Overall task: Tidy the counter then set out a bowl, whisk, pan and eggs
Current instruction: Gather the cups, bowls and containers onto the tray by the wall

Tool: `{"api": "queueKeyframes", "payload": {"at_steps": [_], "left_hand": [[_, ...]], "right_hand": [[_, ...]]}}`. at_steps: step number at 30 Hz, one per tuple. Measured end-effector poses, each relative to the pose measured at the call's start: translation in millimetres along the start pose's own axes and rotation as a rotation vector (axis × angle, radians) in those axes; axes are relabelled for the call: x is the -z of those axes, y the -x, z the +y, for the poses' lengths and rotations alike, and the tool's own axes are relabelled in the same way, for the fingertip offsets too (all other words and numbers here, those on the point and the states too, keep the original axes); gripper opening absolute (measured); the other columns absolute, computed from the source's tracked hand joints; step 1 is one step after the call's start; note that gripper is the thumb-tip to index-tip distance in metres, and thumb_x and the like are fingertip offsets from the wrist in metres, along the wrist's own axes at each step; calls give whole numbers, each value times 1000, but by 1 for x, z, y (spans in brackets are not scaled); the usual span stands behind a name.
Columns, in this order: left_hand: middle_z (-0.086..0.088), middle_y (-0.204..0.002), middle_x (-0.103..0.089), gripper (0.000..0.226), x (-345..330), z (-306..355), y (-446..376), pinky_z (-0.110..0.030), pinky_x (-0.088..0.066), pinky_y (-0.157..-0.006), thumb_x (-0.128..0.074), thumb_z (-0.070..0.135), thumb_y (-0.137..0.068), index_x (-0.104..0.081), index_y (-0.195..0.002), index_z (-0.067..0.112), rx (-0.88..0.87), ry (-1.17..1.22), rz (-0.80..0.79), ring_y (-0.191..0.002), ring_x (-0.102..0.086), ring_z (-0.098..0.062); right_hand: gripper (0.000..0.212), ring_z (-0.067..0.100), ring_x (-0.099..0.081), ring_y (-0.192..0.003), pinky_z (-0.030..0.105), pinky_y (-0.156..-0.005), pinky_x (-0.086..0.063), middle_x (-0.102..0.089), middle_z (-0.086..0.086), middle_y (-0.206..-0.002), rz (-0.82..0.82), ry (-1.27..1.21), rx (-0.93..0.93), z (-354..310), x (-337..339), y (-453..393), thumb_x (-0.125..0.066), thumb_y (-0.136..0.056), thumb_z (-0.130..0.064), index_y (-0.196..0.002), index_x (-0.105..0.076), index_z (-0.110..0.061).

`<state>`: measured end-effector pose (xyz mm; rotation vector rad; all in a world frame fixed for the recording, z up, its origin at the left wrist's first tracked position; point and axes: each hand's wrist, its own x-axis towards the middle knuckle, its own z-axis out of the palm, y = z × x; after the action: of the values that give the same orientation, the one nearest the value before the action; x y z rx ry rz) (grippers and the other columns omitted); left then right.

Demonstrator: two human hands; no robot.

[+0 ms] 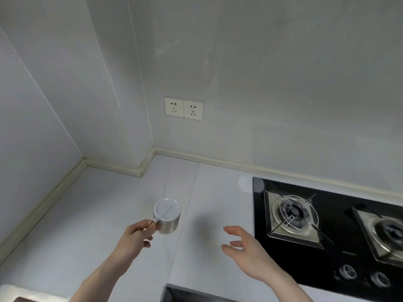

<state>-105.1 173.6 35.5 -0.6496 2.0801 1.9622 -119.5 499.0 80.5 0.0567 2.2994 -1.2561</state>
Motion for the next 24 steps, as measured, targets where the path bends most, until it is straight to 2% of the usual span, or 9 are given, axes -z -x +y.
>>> {"api": "queueKeyframes", "payload": {"at_steps": [3, 5, 7, 10, 13, 15, 17, 21, 24], "left_hand": [[0, -94, -68, 18, -43, 20, 34, -33, -44, -75, -63, 19, -95, -76, -88, 9, -26, 38, -97, -81, -50, -20], [2, -91, -68, 25, -73, 32, 54, -33, -44, -75, -64, 30, -83, -77, -90, 9, -48, 49, -140, -81, -51, -19], [2, -90, -67, 31, -102, 42, 72, -33, -44, -75, -62, 33, -80, -78, -90, 9, -70, 23, -171, -81, -51, -19], [-1, -93, -67, 26, -160, 51, 101, -34, -43, -74, -64, 30, -87, -78, -91, 9, -111, -34, -249, -82, -50, -20], [-3, -95, -65, 31, -209, 53, 127, -33, -43, -72, -62, 34, -86, -78, -93, 8, -145, -83, -325, -82, -50, -18], [-2, -96, -65, 25, -250, 50, 147, -32, -43, -71, -61, 26, -96, -77, -94, 6, -161, -100, -388, -82, -49, -17], [0, -94, -66, 29, -284, 48, 164, -30, -43, -69, -53, 18, -103, -77, -94, 6, -173, -115, -428, -77, -49, -13], [-1, -86, -67, 33, -357, 44, 197, -26, -42, -63, -50, 14, -104, -79, -89, 9, -186, -165, -519, -66, -47, -11], [-11, -97, -72, 33, -409, 46, 219, -25, -43, -60, -50, 11, -103, -78, -86, 10, -199, -184, -607, -63, -47, -10]], "right_hand": [[40, -6, -54, -118, 15, -81, -49, -49, -31, -136, 34, -25, 10, 21, 21, 22, -64, -93, -38, -128, -50, -50], [42, -4, -54, -119, 17, -84, -51, -49, -29, -135, 61, -50, 14, 35, 37, 40, -65, -93, -37, -130, -49, -49], [46, -1, -53, -121, 17, -84, -51, -51, -26, -134, 103, -78, 12, 52, 56, 61, -66, -94, -35, -135, -48, -45], [51, 0, -54, -122, 15, -85, -48, -52, -24, -136, 193, -114, 1, 96, 93, 109, -67, -94, -34, -141, -48, -40], [52, -2, -54, -121, 16, -89, -47, -50, -28, -139, 277, -144, -9, 139, 124, 152, -67, -94, -37, -142, -47, -42], [52, -3, -54, -120, 22, -92, -51, -49, -29, -139, 336, -170, -25, 169, 146, 185, -67, -94, -38, -141, -47, -44], [51, -1, -54, -120, 27, -94, -53, -49, -28, -139, 388, -187, -42, 194, 163, 208, -66, -94, -37, -141, -46, -44], [50, 3, -55, -121, 25, -86, -56, -50, -22, -138, 478, -252, -85, 239, 192, 257, -68, -93, -35, -138, -48, -44], [51, 4, -56, -120, 13, -75, -50, -51, -19, -137, 553, -296, -101, 266, 214, 289, -69, -93, -33, -139, -48, -42]]}}
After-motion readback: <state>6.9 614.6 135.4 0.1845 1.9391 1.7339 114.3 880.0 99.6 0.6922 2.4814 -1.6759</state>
